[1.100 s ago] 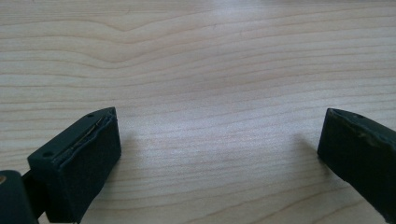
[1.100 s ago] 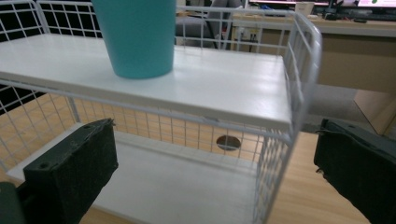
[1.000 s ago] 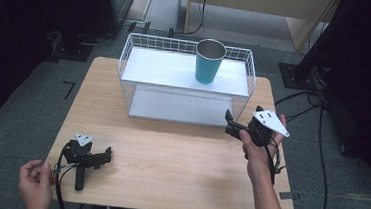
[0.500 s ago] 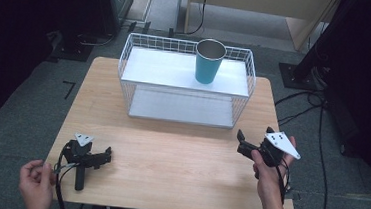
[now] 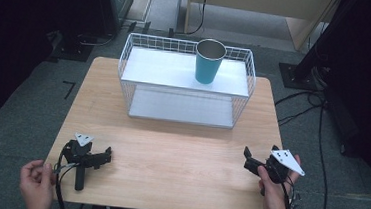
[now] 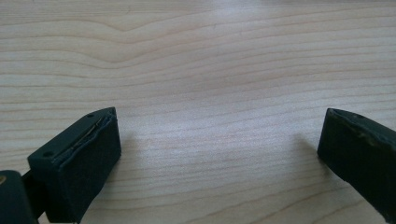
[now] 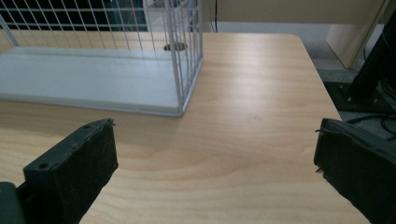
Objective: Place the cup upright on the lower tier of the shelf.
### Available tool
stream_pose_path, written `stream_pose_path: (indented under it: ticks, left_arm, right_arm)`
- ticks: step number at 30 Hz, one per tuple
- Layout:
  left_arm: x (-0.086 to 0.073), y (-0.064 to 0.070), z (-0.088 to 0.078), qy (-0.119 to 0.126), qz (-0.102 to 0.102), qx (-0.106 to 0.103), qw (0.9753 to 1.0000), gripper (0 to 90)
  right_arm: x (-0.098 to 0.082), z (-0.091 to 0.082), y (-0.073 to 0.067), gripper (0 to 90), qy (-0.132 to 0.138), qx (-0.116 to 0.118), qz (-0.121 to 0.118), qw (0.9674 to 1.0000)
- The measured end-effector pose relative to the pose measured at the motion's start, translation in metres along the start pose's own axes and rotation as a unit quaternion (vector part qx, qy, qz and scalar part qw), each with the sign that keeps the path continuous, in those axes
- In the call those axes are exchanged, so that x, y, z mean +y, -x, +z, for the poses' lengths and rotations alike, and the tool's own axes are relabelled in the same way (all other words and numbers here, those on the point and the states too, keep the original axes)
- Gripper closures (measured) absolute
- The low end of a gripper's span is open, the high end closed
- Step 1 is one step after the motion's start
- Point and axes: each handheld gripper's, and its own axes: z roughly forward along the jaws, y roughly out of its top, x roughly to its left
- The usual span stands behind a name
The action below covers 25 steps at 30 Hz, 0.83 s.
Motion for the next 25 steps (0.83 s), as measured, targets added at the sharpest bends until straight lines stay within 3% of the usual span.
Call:
stream_pose_path:
  ticks: [12,20,25]
  left_arm:
    - [0.000,0.000,0.000,0.000,0.000,0.000,1.0000,0.0]
    - [0.000,0.000,0.000,0.000,0.000,0.000,1.0000,0.0]
    - [0.000,0.000,0.000,-0.001,0.000,-0.001,1.0000,0.0]
  right_arm:
    - [-0.026,-0.013,0.021,0.0,-0.028,-0.019,0.011,0.9994]
    - [-0.047,-0.032,0.033,0.0,-0.047,-0.026,0.019,0.9984]
    - [-0.051,-0.041,0.039,0.0,-0.048,-0.031,0.029,0.9979]
